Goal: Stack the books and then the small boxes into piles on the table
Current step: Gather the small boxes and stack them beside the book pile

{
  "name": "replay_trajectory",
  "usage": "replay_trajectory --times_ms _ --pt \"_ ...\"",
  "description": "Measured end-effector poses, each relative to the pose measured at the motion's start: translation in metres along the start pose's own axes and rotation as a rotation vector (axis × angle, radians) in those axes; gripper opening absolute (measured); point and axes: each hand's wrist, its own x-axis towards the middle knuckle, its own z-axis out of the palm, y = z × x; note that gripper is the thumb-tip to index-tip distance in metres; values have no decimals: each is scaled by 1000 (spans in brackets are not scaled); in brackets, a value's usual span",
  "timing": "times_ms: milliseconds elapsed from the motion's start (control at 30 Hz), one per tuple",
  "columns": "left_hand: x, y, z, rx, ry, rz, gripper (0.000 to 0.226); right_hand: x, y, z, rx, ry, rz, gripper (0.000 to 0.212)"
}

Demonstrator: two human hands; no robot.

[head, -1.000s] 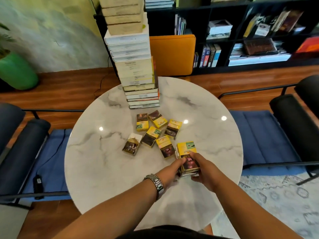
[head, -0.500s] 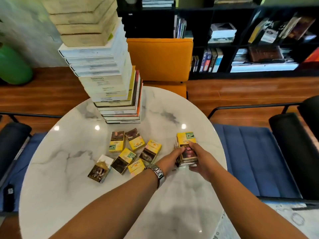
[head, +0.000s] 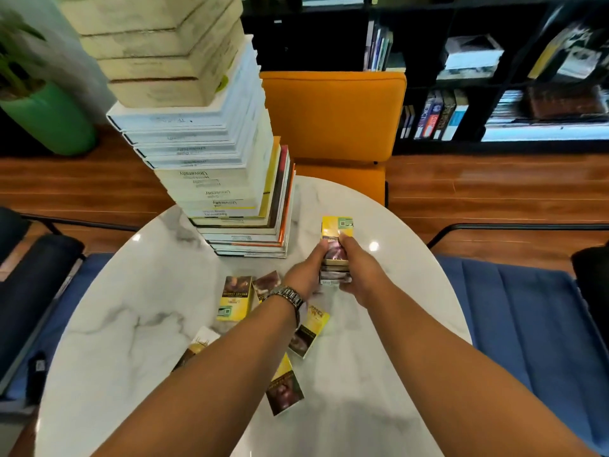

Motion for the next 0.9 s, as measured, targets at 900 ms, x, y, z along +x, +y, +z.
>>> replay_trajectory --times_ms 900 --pt "-28 -17 -87 -266 15 110 29 0 -32 34 13 108 -87 66"
